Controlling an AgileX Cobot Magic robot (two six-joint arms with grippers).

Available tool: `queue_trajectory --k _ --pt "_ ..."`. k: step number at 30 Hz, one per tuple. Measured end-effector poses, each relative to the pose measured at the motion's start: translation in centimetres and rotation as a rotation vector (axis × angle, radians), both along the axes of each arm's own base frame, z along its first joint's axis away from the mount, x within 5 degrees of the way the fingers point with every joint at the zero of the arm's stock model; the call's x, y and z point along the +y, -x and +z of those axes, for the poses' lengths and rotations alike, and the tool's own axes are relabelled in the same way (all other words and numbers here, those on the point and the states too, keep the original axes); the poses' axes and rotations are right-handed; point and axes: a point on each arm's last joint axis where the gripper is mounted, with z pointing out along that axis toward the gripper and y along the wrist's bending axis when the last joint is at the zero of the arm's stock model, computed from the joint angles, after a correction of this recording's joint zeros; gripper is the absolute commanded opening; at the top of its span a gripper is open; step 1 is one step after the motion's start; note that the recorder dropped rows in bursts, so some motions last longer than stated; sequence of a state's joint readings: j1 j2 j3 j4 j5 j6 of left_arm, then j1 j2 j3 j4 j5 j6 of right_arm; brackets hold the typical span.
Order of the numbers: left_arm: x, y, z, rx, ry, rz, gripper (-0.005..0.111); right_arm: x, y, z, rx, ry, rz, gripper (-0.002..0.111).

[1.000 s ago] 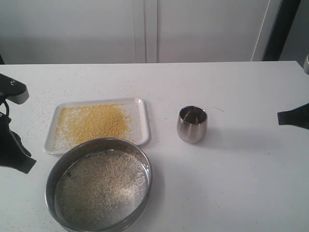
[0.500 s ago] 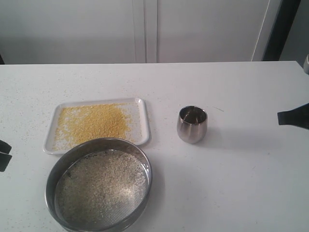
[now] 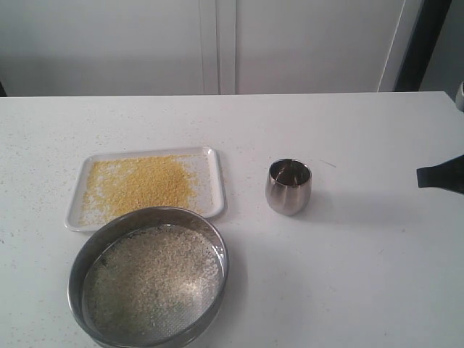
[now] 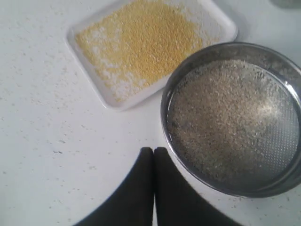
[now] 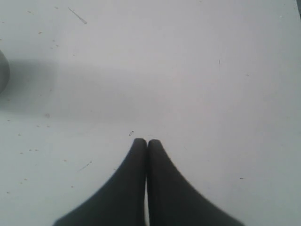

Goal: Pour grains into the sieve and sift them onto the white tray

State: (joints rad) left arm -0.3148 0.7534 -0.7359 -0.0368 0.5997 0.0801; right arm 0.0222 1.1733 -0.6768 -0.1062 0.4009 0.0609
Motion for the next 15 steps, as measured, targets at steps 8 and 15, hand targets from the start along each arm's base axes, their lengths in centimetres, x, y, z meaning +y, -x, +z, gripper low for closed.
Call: queue_trajectory --k 8,15 --pt "2.0 2.7 1.9 -0.161 0.018 0.087 0.0 0.0 0.0 0.0 0.0 0.0 0.0 0.0" --pt "3.0 4.4 2.8 -0.252 0.022 0.149 0.0 0.0 0.0 0.0 0.0 0.0 0.0 0.0"
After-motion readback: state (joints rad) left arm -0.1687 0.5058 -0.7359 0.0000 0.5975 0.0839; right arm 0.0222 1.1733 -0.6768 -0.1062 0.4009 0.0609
